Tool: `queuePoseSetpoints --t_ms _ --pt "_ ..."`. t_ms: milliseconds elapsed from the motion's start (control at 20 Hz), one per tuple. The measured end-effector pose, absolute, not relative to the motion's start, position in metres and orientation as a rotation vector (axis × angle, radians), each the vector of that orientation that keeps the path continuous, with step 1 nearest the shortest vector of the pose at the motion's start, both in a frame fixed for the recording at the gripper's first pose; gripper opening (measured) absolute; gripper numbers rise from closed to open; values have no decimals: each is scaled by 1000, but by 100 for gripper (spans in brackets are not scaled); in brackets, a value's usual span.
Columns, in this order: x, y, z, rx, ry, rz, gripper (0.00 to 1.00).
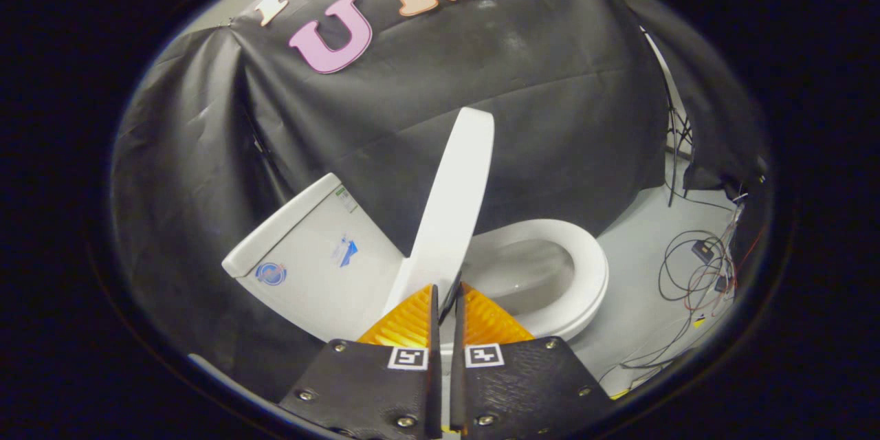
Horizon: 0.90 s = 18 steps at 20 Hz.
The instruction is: Open the toilet lid.
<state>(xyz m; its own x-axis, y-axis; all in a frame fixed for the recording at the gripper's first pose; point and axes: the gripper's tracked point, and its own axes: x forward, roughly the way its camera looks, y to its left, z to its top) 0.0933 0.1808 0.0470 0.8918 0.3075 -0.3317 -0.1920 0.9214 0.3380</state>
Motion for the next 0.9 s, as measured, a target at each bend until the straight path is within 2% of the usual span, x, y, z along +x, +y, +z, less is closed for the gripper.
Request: queuePoseSetpoints --t_ms 900 --pt "82 244 90 191 279 325 5"
